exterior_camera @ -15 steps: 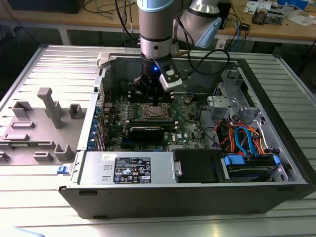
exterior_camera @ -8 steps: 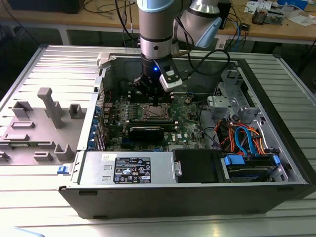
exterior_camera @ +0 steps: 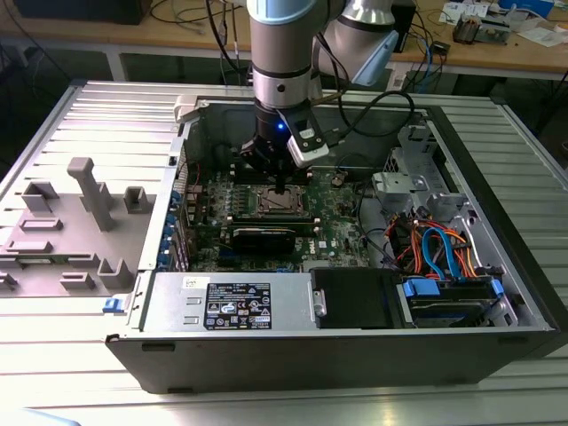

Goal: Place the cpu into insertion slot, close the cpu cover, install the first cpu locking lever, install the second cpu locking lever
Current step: 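Install the first cpu locking lever, then install the second cpu locking lever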

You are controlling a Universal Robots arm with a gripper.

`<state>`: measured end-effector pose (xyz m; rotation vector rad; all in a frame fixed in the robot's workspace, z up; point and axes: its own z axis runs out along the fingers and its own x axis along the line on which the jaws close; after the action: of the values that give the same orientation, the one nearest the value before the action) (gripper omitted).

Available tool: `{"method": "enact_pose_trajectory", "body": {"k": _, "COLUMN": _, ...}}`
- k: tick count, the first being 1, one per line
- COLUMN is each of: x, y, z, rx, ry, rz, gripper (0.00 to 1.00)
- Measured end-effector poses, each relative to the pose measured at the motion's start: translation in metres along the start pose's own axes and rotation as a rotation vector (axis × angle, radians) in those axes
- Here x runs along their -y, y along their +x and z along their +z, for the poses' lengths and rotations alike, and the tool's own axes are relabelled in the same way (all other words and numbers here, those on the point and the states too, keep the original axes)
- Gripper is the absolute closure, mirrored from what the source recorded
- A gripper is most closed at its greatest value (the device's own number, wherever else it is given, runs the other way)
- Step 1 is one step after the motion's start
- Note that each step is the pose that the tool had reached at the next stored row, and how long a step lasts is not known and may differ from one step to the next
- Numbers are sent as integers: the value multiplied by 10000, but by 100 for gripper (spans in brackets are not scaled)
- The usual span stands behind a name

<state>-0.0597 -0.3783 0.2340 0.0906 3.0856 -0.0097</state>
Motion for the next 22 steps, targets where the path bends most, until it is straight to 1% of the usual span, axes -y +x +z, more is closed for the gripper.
{"method": "enact_pose_trajectory", "body": {"k": 2, "x": 0, "y": -3, "z": 2, "rx": -42, "ry": 3, "rz": -78, "gripper": 89}}
{"method": "enact_pose_trajectory", "body": {"k": 6, "x": 0, "y": -3, "z": 3, "rx": -42, "ry": 1, "rz": -92, "gripper": 89}}
{"method": "enact_pose_trajectory", "body": {"k": 8, "x": -2, "y": -30, "z": 6, "rx": -42, "ry": -1, "rz": -133, "gripper": 89}}
{"method": "enact_pose_trajectory", "body": {"k": 15, "x": -3, "y": -38, "z": 5, "rx": -41, "ry": -2, "rz": -143, "gripper": 89}}
{"method": "enact_pose_trajectory", "body": {"k": 22, "x": -2, "y": -39, "z": -19, "rx": -41, "ry": -3, "rz": -143, "gripper": 89}}
